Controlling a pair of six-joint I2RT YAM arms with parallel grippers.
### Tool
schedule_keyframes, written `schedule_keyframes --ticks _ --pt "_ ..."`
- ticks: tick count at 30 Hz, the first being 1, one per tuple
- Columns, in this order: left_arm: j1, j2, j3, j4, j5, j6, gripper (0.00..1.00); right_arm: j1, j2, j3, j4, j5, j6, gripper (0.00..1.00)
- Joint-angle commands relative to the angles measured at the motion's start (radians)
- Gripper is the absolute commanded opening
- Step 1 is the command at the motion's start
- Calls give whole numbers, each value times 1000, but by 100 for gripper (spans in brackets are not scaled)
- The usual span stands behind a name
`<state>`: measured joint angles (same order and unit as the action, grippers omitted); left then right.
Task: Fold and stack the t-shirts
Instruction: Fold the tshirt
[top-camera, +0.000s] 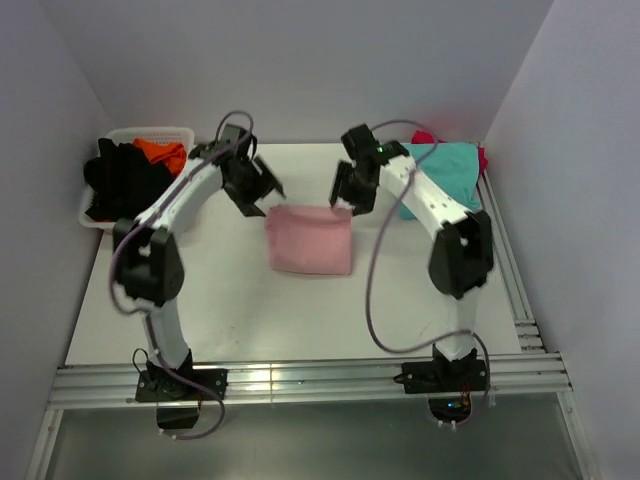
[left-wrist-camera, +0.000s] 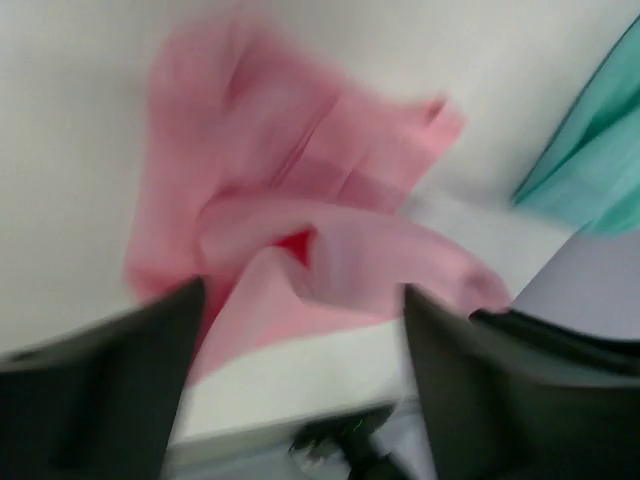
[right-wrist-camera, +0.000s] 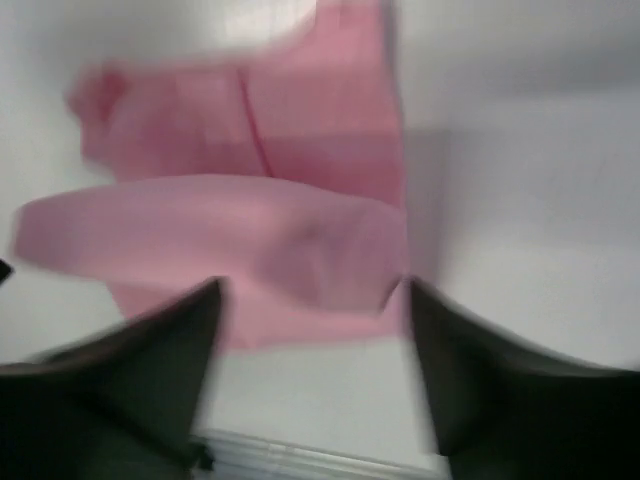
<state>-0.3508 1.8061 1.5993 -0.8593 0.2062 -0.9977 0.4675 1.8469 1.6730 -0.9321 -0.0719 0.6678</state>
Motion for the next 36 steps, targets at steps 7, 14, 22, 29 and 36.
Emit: schedule_keyframes --ticks 7,14,22,29,36 --pt "141 475 570 -207 -54 79 100 -162 330 574 -254 77 -148 100" --pt "151 86 6 87 -51 1 96 -181 -24 -42 34 14 -140 100" --pt "110 -35 -147 285 19 44 93 -178 -141 -260 125 -52 -74 100" --pt "43 174 -12 309 65 99 90 -178 -247 -351 115 -25 -71 100" --pt "16 294 44 382 124 65 88 -179 -379 -479 102 -3 -56 100"
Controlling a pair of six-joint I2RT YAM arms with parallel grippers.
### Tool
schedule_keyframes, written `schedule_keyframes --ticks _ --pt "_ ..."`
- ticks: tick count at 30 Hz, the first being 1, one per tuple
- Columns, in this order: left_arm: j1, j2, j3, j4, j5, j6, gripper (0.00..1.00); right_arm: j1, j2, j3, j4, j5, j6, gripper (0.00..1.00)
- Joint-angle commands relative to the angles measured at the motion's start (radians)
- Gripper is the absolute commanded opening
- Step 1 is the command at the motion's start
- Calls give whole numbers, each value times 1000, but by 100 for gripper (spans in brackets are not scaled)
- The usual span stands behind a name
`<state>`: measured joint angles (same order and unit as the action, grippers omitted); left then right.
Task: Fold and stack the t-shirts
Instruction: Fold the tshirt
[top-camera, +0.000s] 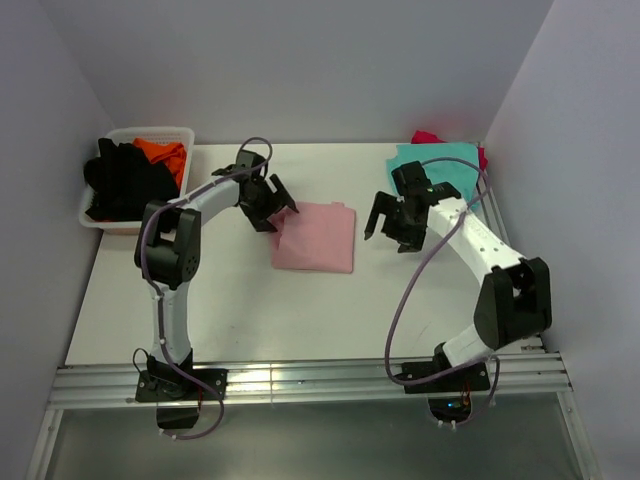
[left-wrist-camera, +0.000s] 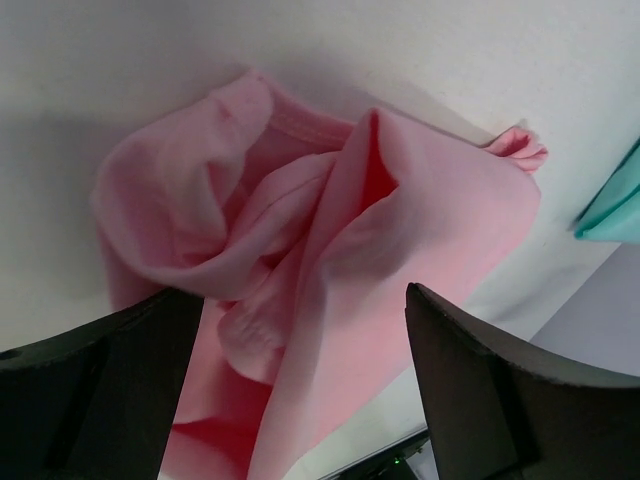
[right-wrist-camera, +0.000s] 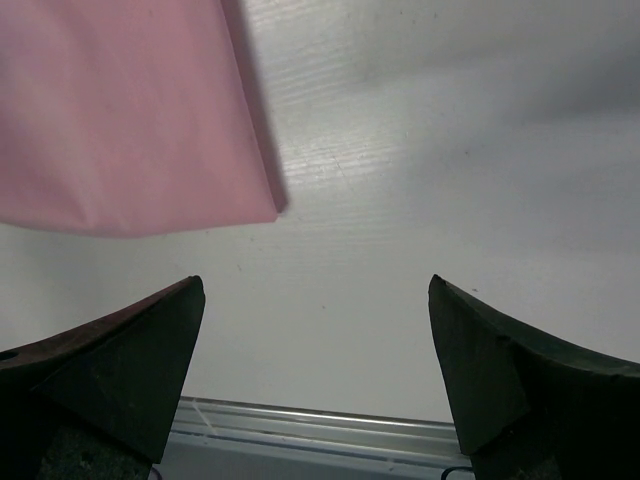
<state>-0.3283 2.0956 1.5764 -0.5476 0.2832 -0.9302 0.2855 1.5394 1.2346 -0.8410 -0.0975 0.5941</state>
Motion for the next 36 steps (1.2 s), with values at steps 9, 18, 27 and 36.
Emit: schedule_keyframes --ticks 9,18,27,36 --pt "-34 40 51 124 73 -30 87 -2 -191 -222 22 48 36 100" --pt "-41 49 77 123 93 -42 81 0 -231 -288 29 51 49 100" --pt "-49 4 74 143 108 -76 64 0 -237 -360 57 56 61 100" --pt "-67 12 63 143 113 -76 38 -3 -239 -400 63 78 49 100"
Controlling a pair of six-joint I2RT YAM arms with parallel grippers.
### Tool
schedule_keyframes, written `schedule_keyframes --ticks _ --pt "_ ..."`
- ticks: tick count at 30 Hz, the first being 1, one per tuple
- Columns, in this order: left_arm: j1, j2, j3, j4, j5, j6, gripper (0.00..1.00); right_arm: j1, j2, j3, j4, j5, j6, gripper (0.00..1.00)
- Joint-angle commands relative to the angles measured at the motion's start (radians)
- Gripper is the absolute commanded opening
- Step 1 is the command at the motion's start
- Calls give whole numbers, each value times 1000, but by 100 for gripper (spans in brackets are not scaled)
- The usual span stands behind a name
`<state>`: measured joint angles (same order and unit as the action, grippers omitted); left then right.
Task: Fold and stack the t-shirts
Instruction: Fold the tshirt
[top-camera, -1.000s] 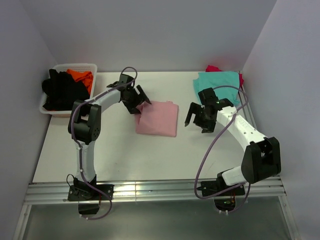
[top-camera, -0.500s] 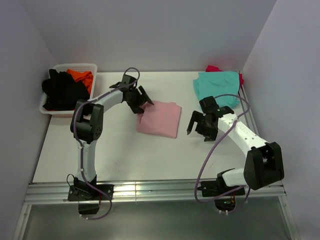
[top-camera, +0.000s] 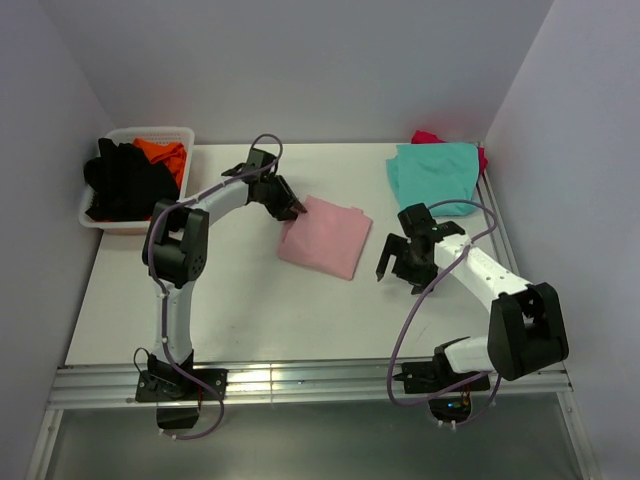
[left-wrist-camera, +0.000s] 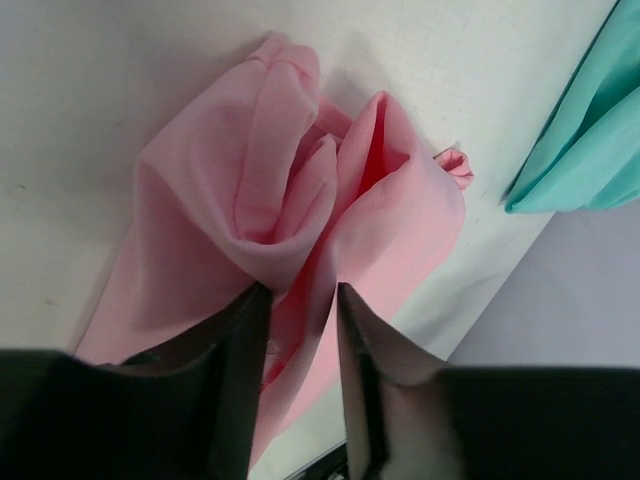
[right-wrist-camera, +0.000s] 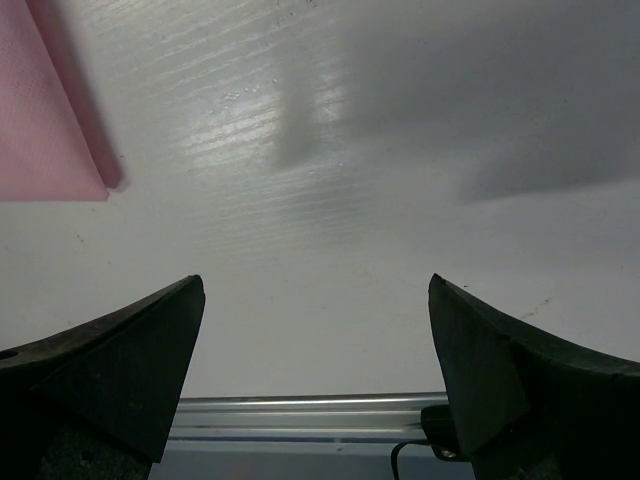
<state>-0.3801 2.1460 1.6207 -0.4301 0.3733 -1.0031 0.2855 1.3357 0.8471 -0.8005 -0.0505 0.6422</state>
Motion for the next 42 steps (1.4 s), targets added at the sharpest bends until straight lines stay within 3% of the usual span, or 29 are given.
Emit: schedule_keyframes --ticks 1,5,14,21,35,38,39,40,42 --pt "-22 -40 18 27 24 -3 35 -5 -36 -20 26 29 1 100" --pt "-39 -47 13 27 29 -3 34 -6 -35 -43 43 26 4 100" --pt "-65 -97 -12 16 33 11 43 -6 -39 -77 58 28 10 100" --pt "-77 -106 -8 -18 12 29 37 -6 -49 -98 64 32 10 100" --pt "-117 -43 42 -71 -31 67 37 -6 -59 -97 57 37 8 100" --pt "-118 -15 77 -88 -37 69 30 -8 -66 -103 55 37 5 100" --pt "-118 -9 85 -91 -42 70 14 -8 -70 -106 55 38 5 100" --pt "-118 -5 93 -98 -45 70 5 -9 -73 -109 55 38 5 100" --pt "-118 0 120 -121 -79 73 0 -8 -78 -112 53 38 4 100"
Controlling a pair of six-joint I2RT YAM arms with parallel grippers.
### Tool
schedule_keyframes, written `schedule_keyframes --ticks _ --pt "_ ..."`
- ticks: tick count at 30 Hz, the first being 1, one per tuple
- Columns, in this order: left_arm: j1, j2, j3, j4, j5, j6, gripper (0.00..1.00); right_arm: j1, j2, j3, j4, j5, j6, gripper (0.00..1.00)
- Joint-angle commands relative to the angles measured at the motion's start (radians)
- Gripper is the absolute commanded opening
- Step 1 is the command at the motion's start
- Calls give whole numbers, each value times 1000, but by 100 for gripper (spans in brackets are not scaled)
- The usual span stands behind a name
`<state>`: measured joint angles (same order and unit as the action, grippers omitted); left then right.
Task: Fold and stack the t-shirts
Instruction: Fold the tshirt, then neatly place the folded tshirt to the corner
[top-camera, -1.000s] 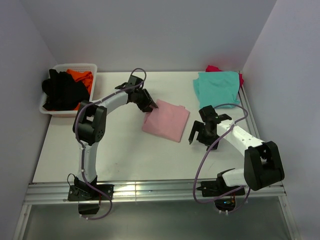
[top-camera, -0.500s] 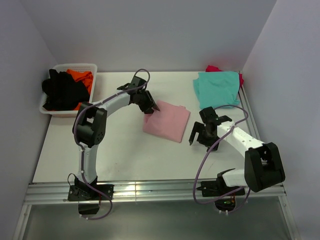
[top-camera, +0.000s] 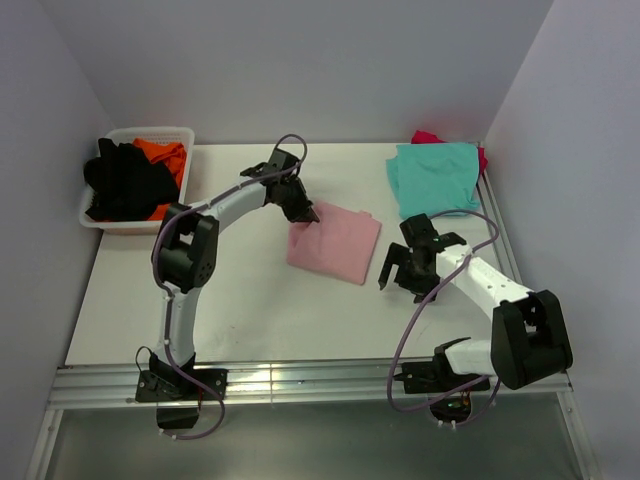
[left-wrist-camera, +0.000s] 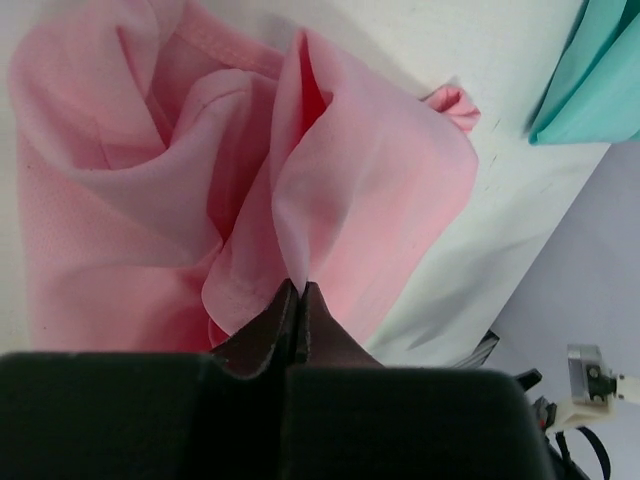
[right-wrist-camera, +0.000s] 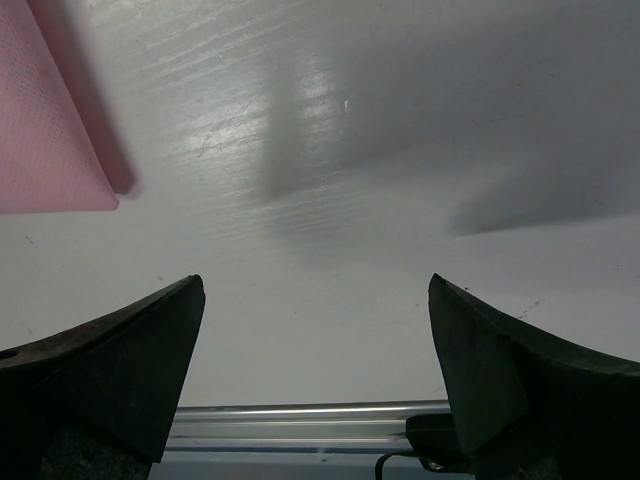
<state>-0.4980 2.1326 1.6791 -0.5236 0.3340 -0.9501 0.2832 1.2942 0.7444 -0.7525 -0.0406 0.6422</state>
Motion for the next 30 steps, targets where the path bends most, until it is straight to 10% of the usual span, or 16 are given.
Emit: schedule_keyframes --ticks 1,14,22,30 --pt "-1 10 65 -27 -42 24 0 -7 -38 -13 5 28 4 100" --pt "15 -310 -120 27 -311 -44 0 -10 -33 -13 10 22 1 100" --pt "90 -221 -206 10 -329 -81 0 -13 -13 22 4 25 -21 100" --pt "229 -361 -553 227 -329 -274 0 -19 -29 41 -21 30 -45 100"
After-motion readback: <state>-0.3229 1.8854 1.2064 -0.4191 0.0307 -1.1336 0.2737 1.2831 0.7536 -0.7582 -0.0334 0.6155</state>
